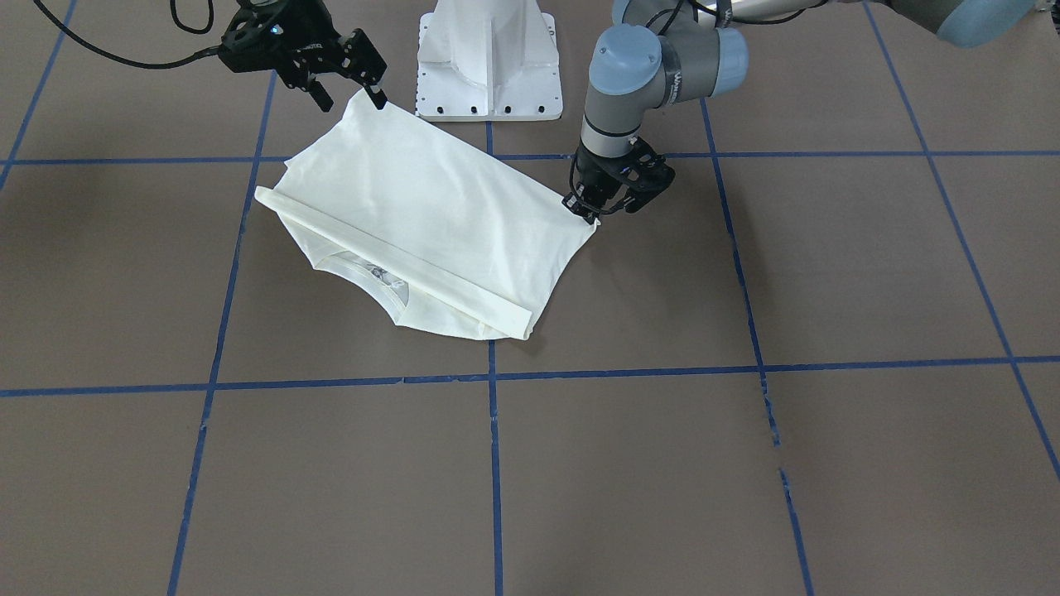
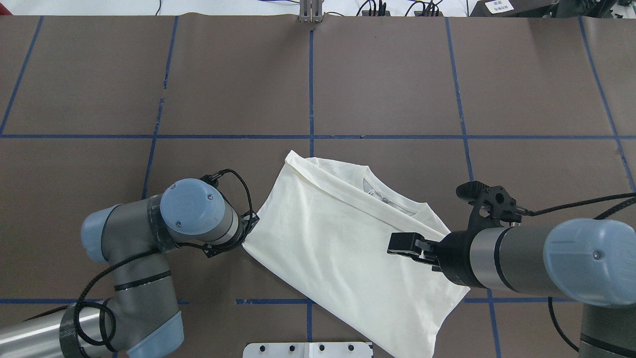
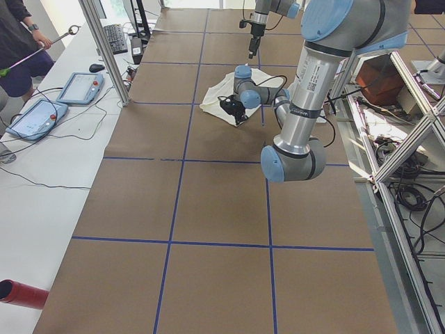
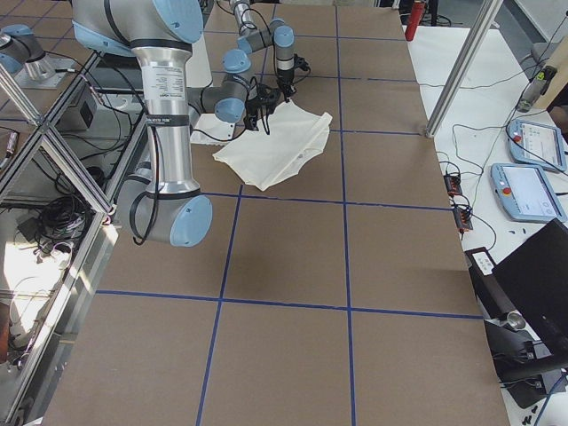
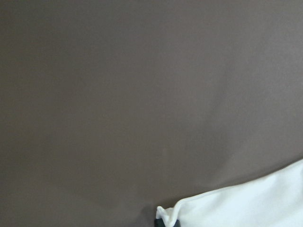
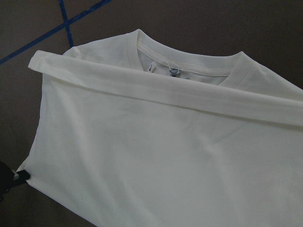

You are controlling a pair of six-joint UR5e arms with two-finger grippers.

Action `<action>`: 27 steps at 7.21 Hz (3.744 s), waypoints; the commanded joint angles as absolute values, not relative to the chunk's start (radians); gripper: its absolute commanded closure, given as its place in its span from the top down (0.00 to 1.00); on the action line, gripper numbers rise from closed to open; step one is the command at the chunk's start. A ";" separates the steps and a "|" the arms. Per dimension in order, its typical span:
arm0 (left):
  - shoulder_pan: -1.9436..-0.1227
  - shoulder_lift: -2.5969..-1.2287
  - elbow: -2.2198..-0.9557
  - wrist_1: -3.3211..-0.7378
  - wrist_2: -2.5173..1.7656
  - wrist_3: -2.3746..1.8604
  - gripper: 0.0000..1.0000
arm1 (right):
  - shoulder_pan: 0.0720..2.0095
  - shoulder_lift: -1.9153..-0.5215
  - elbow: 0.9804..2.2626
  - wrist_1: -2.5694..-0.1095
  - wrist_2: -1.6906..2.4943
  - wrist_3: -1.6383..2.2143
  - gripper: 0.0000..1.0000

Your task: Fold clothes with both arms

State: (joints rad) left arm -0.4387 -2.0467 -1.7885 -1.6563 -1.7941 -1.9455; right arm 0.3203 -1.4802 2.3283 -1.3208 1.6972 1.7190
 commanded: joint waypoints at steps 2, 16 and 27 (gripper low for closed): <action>-0.621 -2.138 -1.638 -1.669 -1.769 -1.795 0.00 | 0.321 -1.476 2.322 -1.321 1.697 1.720 1.00; -0.771 -2.399 -1.125 -2.113 -1.794 -1.492 1.00 | 0.354 -1.361 2.153 -1.335 1.686 1.666 1.00; -0.716 -2.039 -1.881 -1.695 -1.821 -1.345 1.00 | 0.325 -0.970 1.761 -1.762 1.716 1.151 1.00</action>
